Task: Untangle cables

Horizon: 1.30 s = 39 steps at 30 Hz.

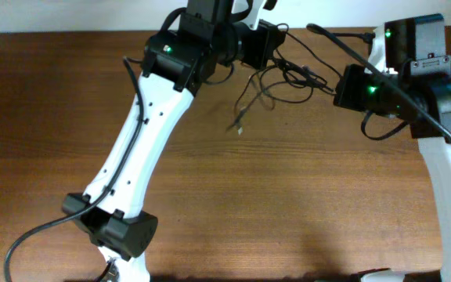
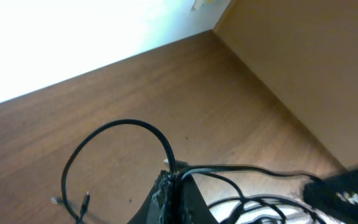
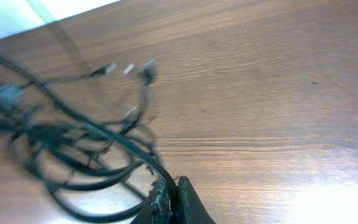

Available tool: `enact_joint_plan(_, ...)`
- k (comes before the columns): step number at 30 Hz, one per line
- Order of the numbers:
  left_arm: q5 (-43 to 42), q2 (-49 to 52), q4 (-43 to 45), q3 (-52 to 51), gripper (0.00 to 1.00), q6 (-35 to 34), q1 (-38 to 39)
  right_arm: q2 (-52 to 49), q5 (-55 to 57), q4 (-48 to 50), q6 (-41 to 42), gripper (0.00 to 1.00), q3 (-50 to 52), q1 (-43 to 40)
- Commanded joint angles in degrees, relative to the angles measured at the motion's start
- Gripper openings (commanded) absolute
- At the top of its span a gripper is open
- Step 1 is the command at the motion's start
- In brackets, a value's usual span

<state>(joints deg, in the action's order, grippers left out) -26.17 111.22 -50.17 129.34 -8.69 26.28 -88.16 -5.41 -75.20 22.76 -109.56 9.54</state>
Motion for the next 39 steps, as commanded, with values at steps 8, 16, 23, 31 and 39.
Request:
enact_joint_plan(8,33.7,-6.01,-8.92,1.88,0.03,-0.66,-7.34,-2.95,22.01,-2.4,6.69,0.04,-0.39,-4.74)
enact_joint_plan(16,34.45,-6.1,-10.43,1.88,0.06,-0.68,-7.91,-2.97,-3.78,0.92,-4.0,0.04,-0.39,-10.69)
enact_joint_plan(23,25.05,-6.16,-10.34,1.88,0.0,-1.22,-8.07,-4.13,-25.22,1.99,-10.34,0.69,-0.37,-10.14)
enact_joint_plan(31,23.28,-6.14,-10.95,1.86,0.0,-12.79,-8.2,-9.29,-31.45,5.16,-6.03,0.69,-0.37,-2.99)
enact_joint_plan(39,22.84,-6.12,-16.92,1.84,0.0,-12.76,-8.17,-13.07,-32.89,20.48,2.99,0.59,-0.37,5.29)
